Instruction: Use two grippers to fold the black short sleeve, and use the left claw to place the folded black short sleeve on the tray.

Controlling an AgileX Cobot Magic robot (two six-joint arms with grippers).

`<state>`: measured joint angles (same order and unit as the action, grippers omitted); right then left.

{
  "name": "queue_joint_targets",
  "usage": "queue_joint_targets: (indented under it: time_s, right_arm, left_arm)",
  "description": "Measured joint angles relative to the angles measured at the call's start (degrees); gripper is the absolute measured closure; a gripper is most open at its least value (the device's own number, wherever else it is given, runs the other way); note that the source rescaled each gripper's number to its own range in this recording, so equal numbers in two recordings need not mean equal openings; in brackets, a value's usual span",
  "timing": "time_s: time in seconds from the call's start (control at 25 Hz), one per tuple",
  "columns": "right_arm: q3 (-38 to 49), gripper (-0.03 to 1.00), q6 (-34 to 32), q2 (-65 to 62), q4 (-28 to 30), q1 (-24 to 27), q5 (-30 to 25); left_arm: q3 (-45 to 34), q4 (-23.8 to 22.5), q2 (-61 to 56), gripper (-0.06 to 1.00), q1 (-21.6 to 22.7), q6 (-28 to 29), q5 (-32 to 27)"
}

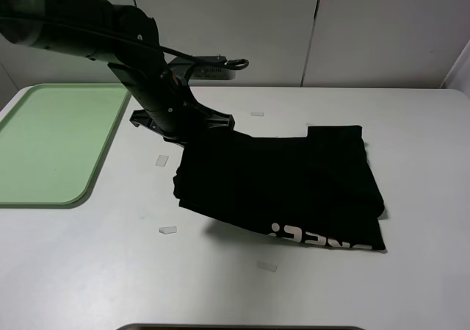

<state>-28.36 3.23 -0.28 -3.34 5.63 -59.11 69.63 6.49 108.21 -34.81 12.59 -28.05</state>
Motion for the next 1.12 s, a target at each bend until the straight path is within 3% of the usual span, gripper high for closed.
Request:
queue_joint_targets:
  time_s: [0.36, 0.6, 0.84, 1.12]
  right_arm:
    - [0.0, -0.03, 0.0, 0.0, 0.0, 0.0, 0.0]
    - [0.0, -0.03, 0.0, 0.0, 0.0, 0.0, 0.0]
    - [0.0, -0.03, 0.0, 0.0, 0.0, 0.0, 0.0]
    - [0.0, -0.03, 0.0, 0.0, 0.0, 0.0, 0.0]
  left_arm:
    - [0.0, -10.0, -8.3, 0.94, 1.8, 0.0, -11.1]
    - [0.0, -11.6, -11.7, 0.94, 1.8, 0.0, -16.0]
    - [0.0, -11.0, -12.0, 0.94, -0.4, 0.3, -13.6]
    - [1.8, -10.8, -8.8, 0.94, -5.4, 4.7, -8.1]
